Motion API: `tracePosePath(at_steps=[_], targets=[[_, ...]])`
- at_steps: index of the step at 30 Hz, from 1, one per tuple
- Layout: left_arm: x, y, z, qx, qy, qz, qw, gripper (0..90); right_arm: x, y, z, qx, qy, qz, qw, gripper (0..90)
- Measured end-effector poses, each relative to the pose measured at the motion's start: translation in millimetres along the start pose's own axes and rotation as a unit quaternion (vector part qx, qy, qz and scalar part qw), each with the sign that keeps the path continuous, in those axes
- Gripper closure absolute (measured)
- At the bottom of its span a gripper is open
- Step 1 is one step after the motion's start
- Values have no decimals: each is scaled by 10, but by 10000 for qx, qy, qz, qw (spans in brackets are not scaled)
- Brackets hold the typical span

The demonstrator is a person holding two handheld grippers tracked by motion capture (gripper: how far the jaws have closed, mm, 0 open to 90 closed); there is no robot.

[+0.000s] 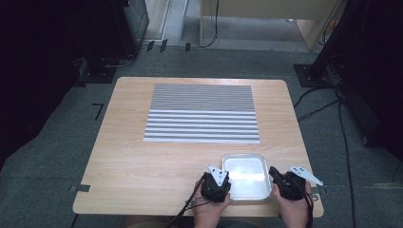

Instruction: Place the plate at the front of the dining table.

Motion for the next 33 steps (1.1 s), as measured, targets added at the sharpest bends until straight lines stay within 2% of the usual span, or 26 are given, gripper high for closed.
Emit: tracePosePath(at_steps=[1, 3, 5, 6, 7, 9, 13, 19, 22, 28, 31, 33], targets=[[1, 1, -1, -1, 8, -1, 10000, 713, -10, 53, 1, -217, -25, -280, 9994, 900], [2, 4, -3, 2, 18, 0, 10000, 712, -14, 80, 2, -411, -36, -445, 9982, 895], [4, 8, -4, 15, 20, -3, 10000, 711, -8, 73, -11, -569, -56, -421, 9975, 875], [4, 8, -4, 15, 20, -3, 10000, 710, -8, 73, -11, -569, -56, -421, 9975, 875], [6, 13, -5, 22, 24, -2, 10000, 710, 13, 37, -30, -603, -128, -314, 9976, 877], [7, 15, -5, 29, 27, 3, 10000, 710, 30, 3, -45, -441, -153, -164, 9988, 892], [9, 20, -7, 48, 20, 11, 10000, 709, 27, -21, -41, -313, -167, -102, 9993, 900], [7, 19, -14, 50, 41, 27, 10000, 703, 34, -111, -32, 74, -83, 179, 9998, 899], [6, 19, -16, 52, 42, 33, 10000, 700, 32, -110, -33, 61, -96, 167, 9998, 900], [6, 16, -21, 55, 38, 41, 10000, 698, 19, -71, -40, -107, -126, -76, 9998, 900], [9, 14, -25, 54, 32, 44, 10000, 695, -12, -77, -3, -150, -19, -78, 9999, 900], [12, 6, -25, 42, 17, 52, 10000, 686, -28, -75, 22, -90, 80, -42, 9999, 900]])
Point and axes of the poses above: each handheld gripper's, and its own axes: z roughly backward along the jaws, x roughly out of its underside, y roughly to its right, the point moved 3 cm from there along -z, roughly forward along the jaws, and after that the axes turned 11 degrees about x, right-handed, at the moved point
